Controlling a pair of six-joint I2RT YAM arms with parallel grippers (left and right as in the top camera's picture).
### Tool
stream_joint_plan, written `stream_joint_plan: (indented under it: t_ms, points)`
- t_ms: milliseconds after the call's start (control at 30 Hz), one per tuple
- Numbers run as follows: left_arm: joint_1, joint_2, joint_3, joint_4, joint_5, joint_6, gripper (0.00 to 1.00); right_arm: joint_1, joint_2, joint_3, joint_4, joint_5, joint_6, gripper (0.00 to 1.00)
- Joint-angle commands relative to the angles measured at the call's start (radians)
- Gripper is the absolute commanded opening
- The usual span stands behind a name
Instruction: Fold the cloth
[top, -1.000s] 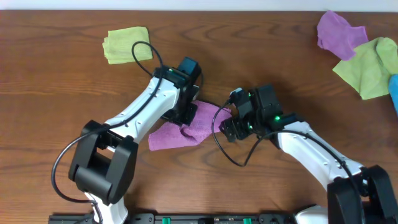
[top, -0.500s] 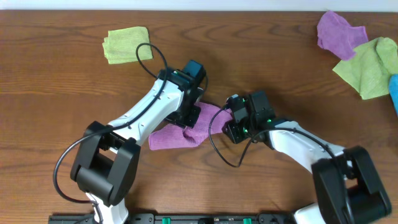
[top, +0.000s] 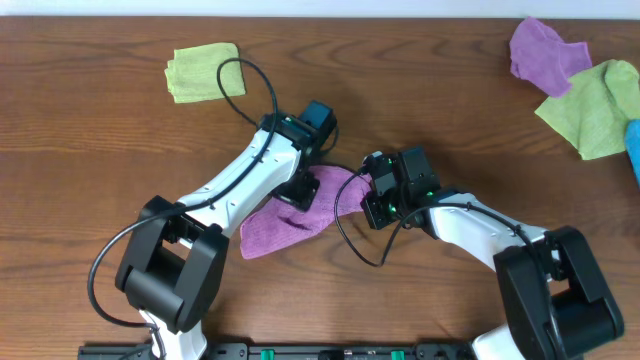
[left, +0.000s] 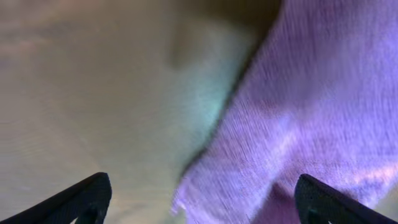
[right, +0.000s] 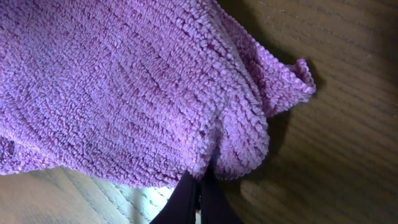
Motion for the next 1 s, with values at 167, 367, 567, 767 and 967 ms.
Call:
stream_joint_plan:
  t_ms: [167, 367, 567, 767, 967]
  points:
    - [0.088, 0.015, -0.008, 0.037, 0.080, 0.059, 0.95, 0.012, 0.008, -0.002, -0.025, 0.003, 0.007, 0.02]
    - [0.138, 0.037, -0.082, 0.041, 0.283, 0.058, 0.95, 0.012, 0.008, -0.002, -0.023, 0.004, 0.007, 0.02]
    - [0.132, 0.063, -0.138, 0.072, 0.521, 0.058, 0.95, 0.012, 0.008, -0.001, -0.022, 0.012, 0.008, 0.01]
    - [0.136, 0.071, -0.138, 0.074, 0.568, 0.083, 0.95, 0.012, 0.008, -0.001, -0.025, 0.018, 0.008, 0.01]
    - [0.156, 0.070, -0.118, 0.046, 0.575, 0.084, 0.90, 0.013, 0.008, -0.001, -0.034, 0.026, 0.008, 0.02]
